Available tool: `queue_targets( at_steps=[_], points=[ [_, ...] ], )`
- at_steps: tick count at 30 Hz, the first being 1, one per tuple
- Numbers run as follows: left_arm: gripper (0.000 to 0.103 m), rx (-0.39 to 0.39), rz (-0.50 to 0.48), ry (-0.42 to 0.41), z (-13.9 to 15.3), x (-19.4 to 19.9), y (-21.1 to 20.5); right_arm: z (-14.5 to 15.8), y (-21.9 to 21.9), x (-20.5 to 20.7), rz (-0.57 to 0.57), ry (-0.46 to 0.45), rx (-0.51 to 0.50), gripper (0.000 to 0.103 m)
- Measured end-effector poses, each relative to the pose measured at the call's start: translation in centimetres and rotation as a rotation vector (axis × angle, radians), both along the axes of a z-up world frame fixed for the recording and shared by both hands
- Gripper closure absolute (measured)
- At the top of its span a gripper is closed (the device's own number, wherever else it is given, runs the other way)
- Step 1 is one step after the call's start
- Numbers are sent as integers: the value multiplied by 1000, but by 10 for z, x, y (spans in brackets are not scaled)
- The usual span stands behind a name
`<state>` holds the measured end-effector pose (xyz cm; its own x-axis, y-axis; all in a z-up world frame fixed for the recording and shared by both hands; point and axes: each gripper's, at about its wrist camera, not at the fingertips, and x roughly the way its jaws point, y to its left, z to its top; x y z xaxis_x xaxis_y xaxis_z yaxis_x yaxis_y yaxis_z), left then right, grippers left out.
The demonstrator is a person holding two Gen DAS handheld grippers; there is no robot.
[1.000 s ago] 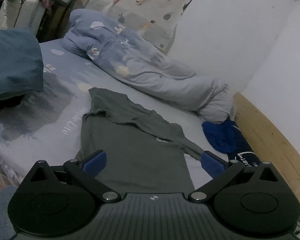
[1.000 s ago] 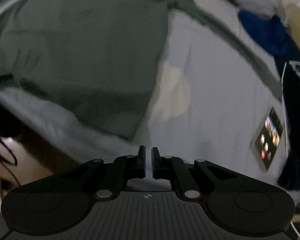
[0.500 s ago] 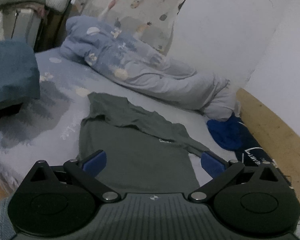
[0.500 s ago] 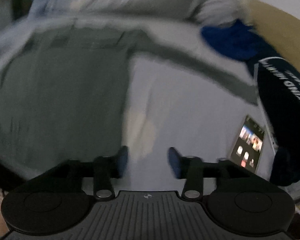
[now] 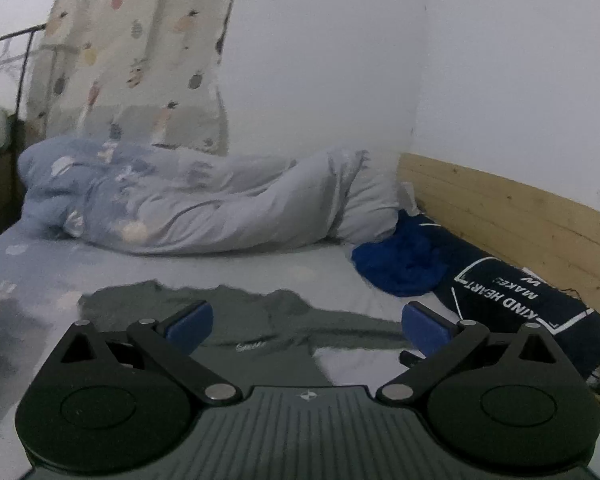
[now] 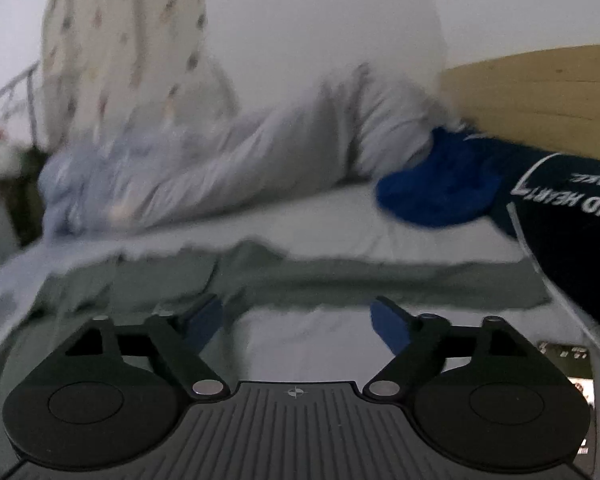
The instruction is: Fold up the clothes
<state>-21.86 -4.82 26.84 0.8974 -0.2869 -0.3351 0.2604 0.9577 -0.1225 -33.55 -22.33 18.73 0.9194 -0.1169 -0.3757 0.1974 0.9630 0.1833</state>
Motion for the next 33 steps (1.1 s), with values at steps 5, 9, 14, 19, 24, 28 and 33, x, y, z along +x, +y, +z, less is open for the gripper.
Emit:
queue_targets(
  at_steps=[5,9,14,19,24,28,33],
  points=[
    [0,41,-44,-40,-12,49,-55,8,-59,-28,-134,-37,62,15],
    [0,63,-102,-68,-37,91,-104,20,-93,-62,-258,-102,51,4],
    [0,121,-228,-46,-83,128,-185,27,-131,-96,-458,-226,85,2],
    [4,215,-362,-22,-132,153,-263,30,-168,-138,-700,-403,130,1],
    [9,314,-508,-8,-174,168,-334,21,-197,-156,-788,-432,188,1],
    [23,386,-605,26,-203,177,-378,10,-210,-149,-746,-395,255,1],
    [37,468,-663,54,-230,186,-412,6,-214,-141,-699,-398,287,0]
  ],
)
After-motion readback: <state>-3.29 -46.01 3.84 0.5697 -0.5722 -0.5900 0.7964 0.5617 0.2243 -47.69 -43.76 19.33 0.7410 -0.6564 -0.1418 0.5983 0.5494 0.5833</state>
